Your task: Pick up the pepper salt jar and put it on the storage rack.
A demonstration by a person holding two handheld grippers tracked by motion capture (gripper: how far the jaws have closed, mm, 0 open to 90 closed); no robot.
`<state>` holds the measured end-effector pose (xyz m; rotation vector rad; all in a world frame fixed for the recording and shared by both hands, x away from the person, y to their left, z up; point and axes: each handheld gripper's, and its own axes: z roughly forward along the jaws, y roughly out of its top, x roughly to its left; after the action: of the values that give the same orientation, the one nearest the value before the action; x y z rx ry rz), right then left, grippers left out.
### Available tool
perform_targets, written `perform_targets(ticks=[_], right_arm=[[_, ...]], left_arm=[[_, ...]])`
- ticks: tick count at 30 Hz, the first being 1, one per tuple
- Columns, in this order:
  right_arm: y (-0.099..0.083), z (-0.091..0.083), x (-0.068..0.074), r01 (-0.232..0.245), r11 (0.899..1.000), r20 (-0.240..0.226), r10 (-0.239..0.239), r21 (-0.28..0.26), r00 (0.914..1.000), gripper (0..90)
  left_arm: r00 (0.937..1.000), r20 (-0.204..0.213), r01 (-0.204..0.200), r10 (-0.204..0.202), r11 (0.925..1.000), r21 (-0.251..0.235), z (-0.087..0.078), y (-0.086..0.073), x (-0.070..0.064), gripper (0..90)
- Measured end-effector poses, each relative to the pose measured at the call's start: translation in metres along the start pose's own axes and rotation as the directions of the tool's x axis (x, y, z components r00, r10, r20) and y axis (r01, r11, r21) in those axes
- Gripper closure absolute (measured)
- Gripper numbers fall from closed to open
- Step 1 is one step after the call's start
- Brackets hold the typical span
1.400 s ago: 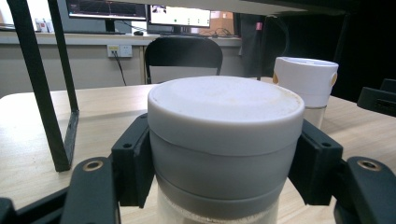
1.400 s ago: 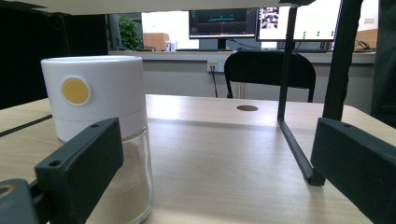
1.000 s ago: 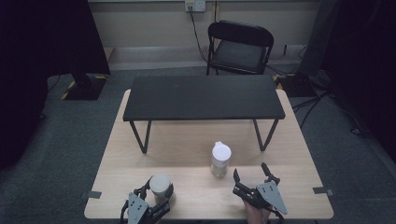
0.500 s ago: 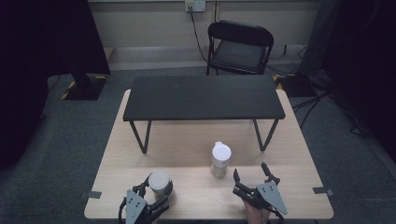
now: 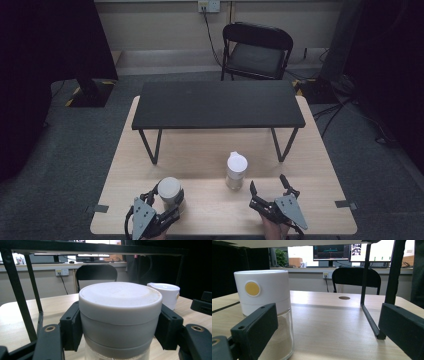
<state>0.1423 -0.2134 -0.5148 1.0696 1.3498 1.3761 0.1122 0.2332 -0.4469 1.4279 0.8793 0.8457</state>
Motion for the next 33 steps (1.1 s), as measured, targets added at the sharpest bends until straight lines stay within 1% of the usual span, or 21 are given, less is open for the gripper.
perform_targets(ticks=[6, 14, 19, 21, 24, 29, 30, 33], right_arm=[[0.000, 0.000, 0.000, 0.000, 1.000, 0.000, 0.000, 0.000, 1.0000, 1.3], [0.000, 0.000, 0.000, 0.000, 1.000, 0.000, 0.000, 0.000, 1.0000, 1.3], [0.000, 0.000, 0.000, 0.000, 1.000, 0.000, 0.000, 0.000, 1.0000, 1.3], [0.000, 0.000, 0.000, 0.000, 1.000, 0.000, 0.000, 0.000, 1.0000, 1.3], [0.000, 0.000, 0.000, 0.000, 1.000, 0.000, 0.000, 0.000, 1.0000, 1.3], [0.000, 0.000, 0.000, 0.000, 1.000, -0.001, 0.000, 0.000, 1.0000, 1.3], [0.000, 0.000, 0.000, 0.000, 1.000, -0.001, 0.000, 0.000, 1.0000, 1.3], [0.000, 0.000, 0.000, 0.000, 1.000, -0.001, 0.000, 0.000, 1.0000, 1.3]], left_arm=[[1.0000, 0.008, -0.001, 0.001, 0.9999, -0.014, 0.004, 0.008, 0.001, 34.4], [0.9996, 0.025, 0.013, -0.012, 0.9994, -0.033, 0.010, 0.023, 0.007, 34.4], [0.9997, 0.024, 0.010, -0.009, 0.9996, -0.025, 0.016, 0.034, 0.008, 34.4], [0.9996, 0.027, 0.008, -0.007, 0.9995, -0.029, 0.019, 0.040, 0.010, 34.4], [0.9996, 0.027, 0.009, -0.008, 0.9994, -0.035, 0.022, 0.043, 0.011, 34.4], [0.9993, 0.036, -0.007, 0.009, 0.9991, -0.042, 0.027, 0.056, 0.016, 34.4], [0.9993, 0.037, -0.005, 0.006, 0.9991, -0.041, 0.028, 0.058, 0.016, 34.4], [0.9994, 0.033, 0.006, -0.004, 0.9981, -0.062, 0.030, 0.062, 0.019, 34.4]])
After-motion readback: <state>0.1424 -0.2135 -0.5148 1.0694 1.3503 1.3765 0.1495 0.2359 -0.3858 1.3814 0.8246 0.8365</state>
